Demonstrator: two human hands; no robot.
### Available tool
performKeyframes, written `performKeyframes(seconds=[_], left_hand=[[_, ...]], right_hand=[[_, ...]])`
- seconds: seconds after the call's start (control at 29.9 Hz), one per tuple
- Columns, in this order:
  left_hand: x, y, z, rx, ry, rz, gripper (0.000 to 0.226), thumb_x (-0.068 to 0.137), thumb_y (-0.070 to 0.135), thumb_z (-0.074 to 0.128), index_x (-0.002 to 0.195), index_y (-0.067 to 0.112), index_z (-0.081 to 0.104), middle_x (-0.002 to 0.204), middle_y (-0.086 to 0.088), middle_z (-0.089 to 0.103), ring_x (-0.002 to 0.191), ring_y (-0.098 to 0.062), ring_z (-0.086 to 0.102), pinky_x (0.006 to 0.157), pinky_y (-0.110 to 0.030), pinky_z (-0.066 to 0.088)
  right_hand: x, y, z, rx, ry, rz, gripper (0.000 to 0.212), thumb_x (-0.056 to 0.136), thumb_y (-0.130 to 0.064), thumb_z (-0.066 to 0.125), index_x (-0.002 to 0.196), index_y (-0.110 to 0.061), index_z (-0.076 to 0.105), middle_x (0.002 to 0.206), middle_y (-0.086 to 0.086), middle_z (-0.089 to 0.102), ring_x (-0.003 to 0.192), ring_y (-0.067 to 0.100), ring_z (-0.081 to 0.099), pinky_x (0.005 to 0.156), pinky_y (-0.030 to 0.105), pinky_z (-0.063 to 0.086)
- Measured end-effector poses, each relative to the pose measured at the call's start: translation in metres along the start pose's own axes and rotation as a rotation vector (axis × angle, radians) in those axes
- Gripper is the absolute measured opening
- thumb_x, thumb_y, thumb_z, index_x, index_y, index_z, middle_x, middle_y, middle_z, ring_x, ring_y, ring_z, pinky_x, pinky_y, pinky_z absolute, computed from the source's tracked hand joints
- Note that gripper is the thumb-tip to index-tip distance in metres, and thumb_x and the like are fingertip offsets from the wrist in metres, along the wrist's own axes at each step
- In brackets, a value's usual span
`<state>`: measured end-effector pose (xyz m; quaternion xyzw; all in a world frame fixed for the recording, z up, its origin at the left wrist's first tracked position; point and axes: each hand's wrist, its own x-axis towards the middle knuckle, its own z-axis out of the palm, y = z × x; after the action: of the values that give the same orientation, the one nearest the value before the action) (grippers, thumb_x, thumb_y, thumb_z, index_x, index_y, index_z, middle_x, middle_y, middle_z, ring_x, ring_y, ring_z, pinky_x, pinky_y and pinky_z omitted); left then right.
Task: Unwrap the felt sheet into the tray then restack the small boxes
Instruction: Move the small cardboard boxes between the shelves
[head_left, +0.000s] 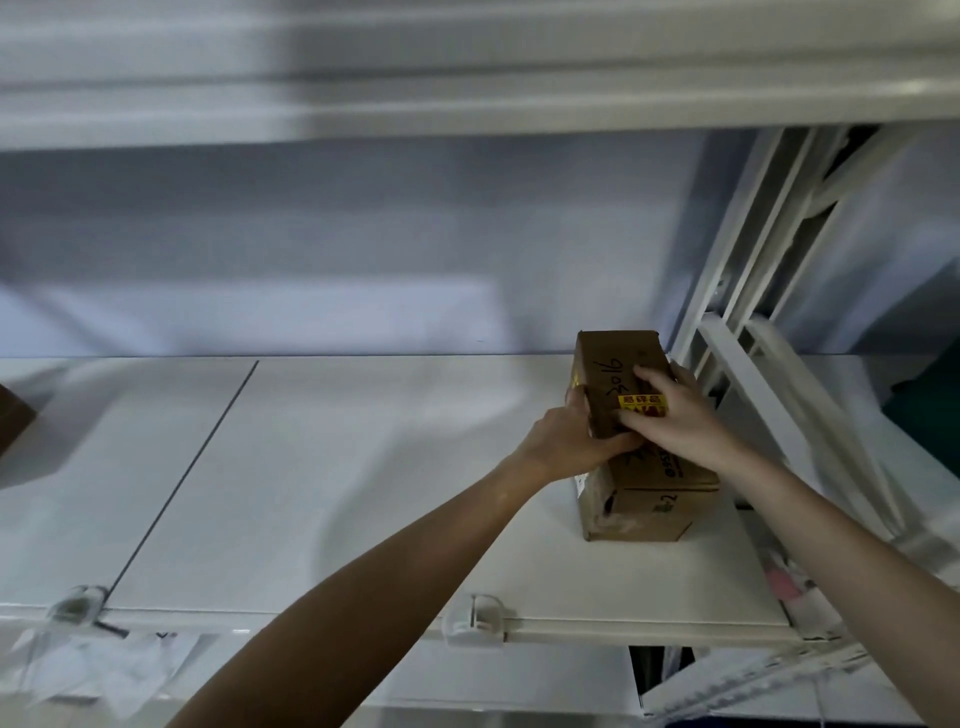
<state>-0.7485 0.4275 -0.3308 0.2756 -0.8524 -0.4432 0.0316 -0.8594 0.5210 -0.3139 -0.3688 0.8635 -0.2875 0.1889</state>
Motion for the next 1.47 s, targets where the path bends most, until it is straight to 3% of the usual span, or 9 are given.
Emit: performKeyframes(seconds=[0.23, 0.37, 0.53, 0.77, 1.0, 1.47], left_hand=[[0.006, 0.002, 0.007, 0.134, 0.031, -0.042, 0.084, 0.08, 0.063, 0.055, 0.146, 0.026, 0.018, 0.13, -0.008, 0.06, 0.118, -0.03, 0.057, 0.096, -0.042, 0.046], [0.0, 0.004, -0.005, 0.223, 0.063, -0.004, 0.088, 0.079, 0.068, 0.05, 0.148, 0.028, 0.013, 0.144, -0.005, 0.047, 0.13, -0.028, 0.047, 0.104, -0.044, 0.039], [-0.016, -0.015, -0.049, 0.38, 0.263, 0.062, 0.085, 0.084, 0.064, 0.047, 0.151, 0.028, 0.008, 0.161, 0.004, 0.008, 0.148, -0.019, 0.008, 0.119, -0.049, 0.009], [-0.077, -0.076, -0.152, 0.483, 0.573, 0.032, 0.085, 0.085, 0.058, 0.052, 0.151, 0.028, 0.008, 0.161, 0.003, 0.001, 0.149, -0.02, 0.002, 0.118, -0.049, 0.005], [-0.169, -0.157, -0.258, 0.502, 0.774, -0.103, 0.085, 0.083, 0.056, 0.055, 0.151, 0.028, 0.012, 0.161, 0.002, 0.007, 0.148, -0.021, 0.006, 0.117, -0.051, 0.008], [-0.347, -0.329, -0.411, 0.465, 0.838, -0.29, 0.084, 0.083, 0.054, 0.057, 0.15, 0.028, 0.013, 0.161, 0.001, 0.008, 0.148, -0.022, 0.008, 0.118, -0.047, 0.009]], right_hand=[[0.006, 0.013, -0.003, -0.062, -0.029, 0.03, 0.07, 0.085, -0.042, 0.058, 0.147, -0.025, 0.028, 0.153, 0.007, 0.021, 0.142, 0.03, 0.019, 0.114, 0.041, 0.02], [0.007, -0.001, -0.006, -0.145, 0.002, -0.04, 0.075, 0.082, -0.049, 0.058, 0.147, -0.029, 0.027, 0.159, 0.003, 0.011, 0.145, 0.031, 0.008, 0.116, 0.047, 0.016], [0.009, -0.049, -0.001, -0.175, 0.049, -0.16, 0.072, 0.087, -0.049, 0.054, 0.148, -0.028, 0.022, 0.161, 0.005, 0.003, 0.147, 0.03, 0.003, 0.116, 0.049, 0.01], [0.012, -0.142, 0.037, -0.075, 0.002, -0.35, 0.076, 0.088, -0.05, 0.053, 0.15, -0.029, 0.015, 0.161, 0.0, 0.0, 0.148, 0.026, 0.004, 0.118, 0.05, 0.012], [-0.009, -0.248, 0.108, -0.087, -0.055, -0.531, 0.078, 0.087, -0.046, 0.056, 0.15, -0.03, 0.015, 0.161, 0.001, 0.002, 0.147, 0.024, 0.006, 0.118, 0.048, 0.013], [-0.073, -0.46, 0.312, -0.011, -0.251, -0.68, 0.086, 0.084, -0.044, 0.062, 0.15, -0.032, 0.009, 0.161, 0.004, 0.0, 0.148, 0.024, 0.002, 0.116, 0.039, 0.014]])
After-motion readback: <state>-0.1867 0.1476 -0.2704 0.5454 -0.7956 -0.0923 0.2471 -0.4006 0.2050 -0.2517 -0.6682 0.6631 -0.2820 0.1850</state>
